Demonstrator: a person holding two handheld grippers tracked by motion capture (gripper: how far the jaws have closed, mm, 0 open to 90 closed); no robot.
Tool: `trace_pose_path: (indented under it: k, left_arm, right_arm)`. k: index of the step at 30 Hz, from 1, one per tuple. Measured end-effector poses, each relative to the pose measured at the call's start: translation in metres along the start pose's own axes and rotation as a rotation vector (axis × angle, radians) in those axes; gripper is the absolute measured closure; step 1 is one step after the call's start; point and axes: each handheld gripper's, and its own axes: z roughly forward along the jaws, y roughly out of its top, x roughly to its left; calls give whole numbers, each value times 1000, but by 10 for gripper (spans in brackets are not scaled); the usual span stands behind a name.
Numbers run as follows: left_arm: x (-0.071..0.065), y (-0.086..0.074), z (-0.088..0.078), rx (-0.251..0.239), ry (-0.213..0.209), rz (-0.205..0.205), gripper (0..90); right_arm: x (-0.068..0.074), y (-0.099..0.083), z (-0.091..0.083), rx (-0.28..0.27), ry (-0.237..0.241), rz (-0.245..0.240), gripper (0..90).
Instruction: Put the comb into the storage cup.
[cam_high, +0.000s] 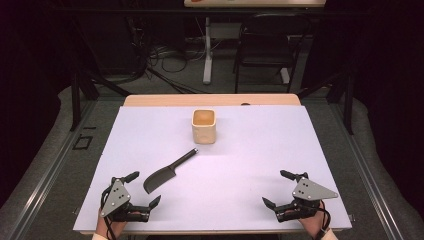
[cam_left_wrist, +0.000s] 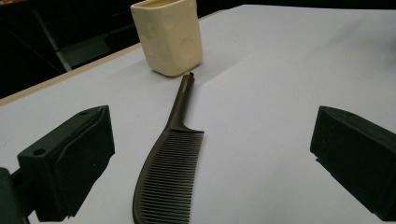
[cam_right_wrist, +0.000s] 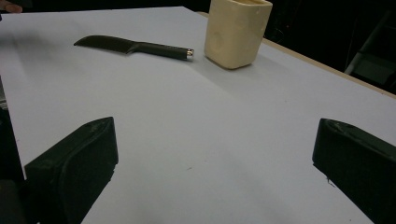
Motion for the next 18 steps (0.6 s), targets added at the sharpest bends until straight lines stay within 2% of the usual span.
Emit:
trace_pose_path:
  k: [8, 11, 18]
  left_arm:
    - [2, 4, 5, 23, 8, -18, 2]
    - [2, 9, 9, 70, 8, -20, 2]
    - [5, 14, 14, 78, 38, -35, 2]
  right_arm:
    - [-1, 0, 1, 12, 4, 7, 0]
    - [0, 0, 1, 10, 3, 9, 0]
    - [-1, -1, 2, 14, 3, 12, 0]
